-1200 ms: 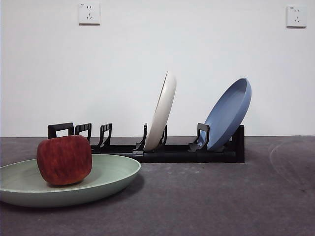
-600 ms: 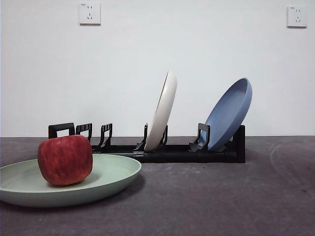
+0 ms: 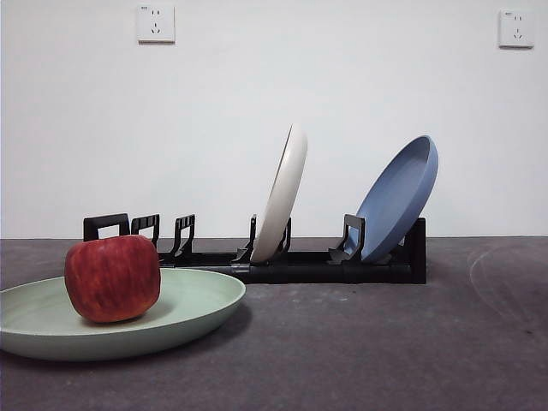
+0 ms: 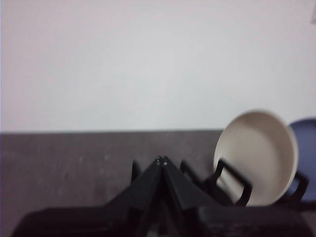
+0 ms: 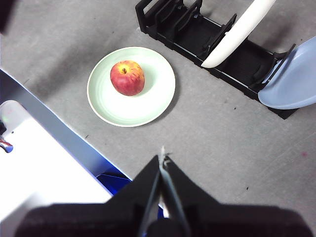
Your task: Take the green plate from the plate rack,put the plate on the table,take the apple from the table,put the apple in the plate
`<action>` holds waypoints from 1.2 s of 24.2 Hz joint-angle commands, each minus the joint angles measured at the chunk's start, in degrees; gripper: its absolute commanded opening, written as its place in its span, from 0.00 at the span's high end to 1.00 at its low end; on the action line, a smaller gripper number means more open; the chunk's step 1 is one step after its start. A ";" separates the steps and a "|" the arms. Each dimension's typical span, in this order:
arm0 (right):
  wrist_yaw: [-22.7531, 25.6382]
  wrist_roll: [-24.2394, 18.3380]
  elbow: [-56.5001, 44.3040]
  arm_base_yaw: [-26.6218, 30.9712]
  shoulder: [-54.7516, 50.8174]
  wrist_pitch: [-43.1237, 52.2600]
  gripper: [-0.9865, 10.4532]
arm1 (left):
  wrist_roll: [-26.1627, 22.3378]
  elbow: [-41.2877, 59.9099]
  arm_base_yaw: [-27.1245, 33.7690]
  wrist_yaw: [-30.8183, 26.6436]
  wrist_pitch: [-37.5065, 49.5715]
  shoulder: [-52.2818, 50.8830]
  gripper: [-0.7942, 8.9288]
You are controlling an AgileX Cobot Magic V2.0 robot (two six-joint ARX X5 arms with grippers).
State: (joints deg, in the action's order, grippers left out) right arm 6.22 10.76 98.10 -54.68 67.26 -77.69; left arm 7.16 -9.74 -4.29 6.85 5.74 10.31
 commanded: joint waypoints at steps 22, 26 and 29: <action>0.26 0.37 -0.33 -0.02 0.09 -1.36 0.91 | -0.09 9.18 2.60 -7.91 -15.23 -9.97 0.92; 0.28 0.37 -0.33 -0.02 0.09 -1.36 0.91 | 0.31 9.18 2.58 -7.96 -15.15 -9.97 0.92; 0.28 0.37 -0.33 -0.02 0.09 -1.36 0.91 | 0.31 9.18 2.58 -7.93 -15.15 -9.97 0.92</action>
State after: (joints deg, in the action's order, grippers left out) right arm 6.24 10.76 98.10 -54.68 67.29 -77.69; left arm 7.16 -1.02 -1.89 -0.97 -9.85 0.47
